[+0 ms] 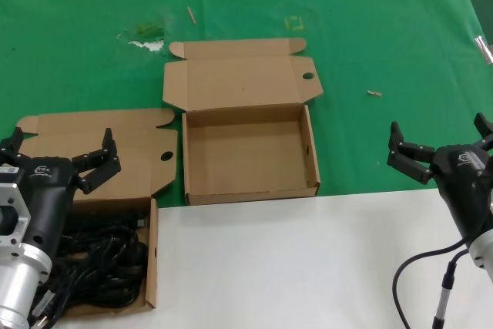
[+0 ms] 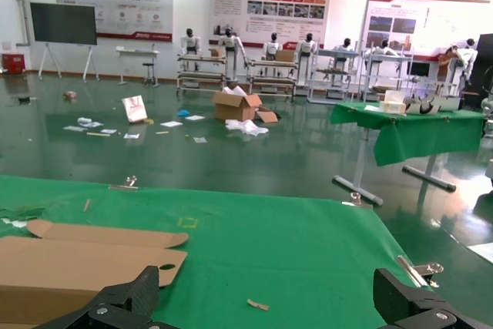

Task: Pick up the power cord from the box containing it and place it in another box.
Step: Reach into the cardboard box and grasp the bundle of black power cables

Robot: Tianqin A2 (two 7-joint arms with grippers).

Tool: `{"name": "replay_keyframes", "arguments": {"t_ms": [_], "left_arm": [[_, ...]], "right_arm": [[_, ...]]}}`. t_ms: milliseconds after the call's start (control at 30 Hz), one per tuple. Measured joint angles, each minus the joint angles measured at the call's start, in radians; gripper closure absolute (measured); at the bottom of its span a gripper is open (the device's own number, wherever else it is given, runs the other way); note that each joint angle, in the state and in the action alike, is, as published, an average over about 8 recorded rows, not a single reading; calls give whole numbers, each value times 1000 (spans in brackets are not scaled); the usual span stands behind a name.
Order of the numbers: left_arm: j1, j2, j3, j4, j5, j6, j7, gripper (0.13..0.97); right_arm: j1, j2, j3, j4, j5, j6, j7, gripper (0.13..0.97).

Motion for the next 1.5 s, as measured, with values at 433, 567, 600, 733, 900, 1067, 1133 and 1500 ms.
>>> {"name": "replay_keyframes", "arguments": {"t_ms": [433, 567, 600, 733, 900, 1067, 1133, 1500], "left_arm": [[0, 0, 0, 0, 0, 0, 0, 132], [0, 0, 0, 0, 0, 0, 0, 132], [0, 0, 0, 0, 0, 0, 0, 132], [0, 0, 0, 0, 0, 0, 0, 132], [0, 0, 0, 0, 0, 0, 0, 132], [0, 0, 0, 0, 0, 0, 0, 132], [0, 0, 0, 0, 0, 0, 0, 132], [0, 0, 0, 0, 0, 0, 0, 132]], "right_arm": [[0, 0, 0, 0, 0, 0, 0, 129], [0, 0, 0, 0, 0, 0, 0, 129], [0, 0, 0, 0, 0, 0, 0, 129], [0, 0, 0, 0, 0, 0, 0, 129], [0, 0, 0, 0, 0, 0, 0, 129], [0, 0, 0, 0, 0, 0, 0, 129], [0, 0, 0, 0, 0, 0, 0, 129], [0, 0, 0, 0, 0, 0, 0, 129]]}}
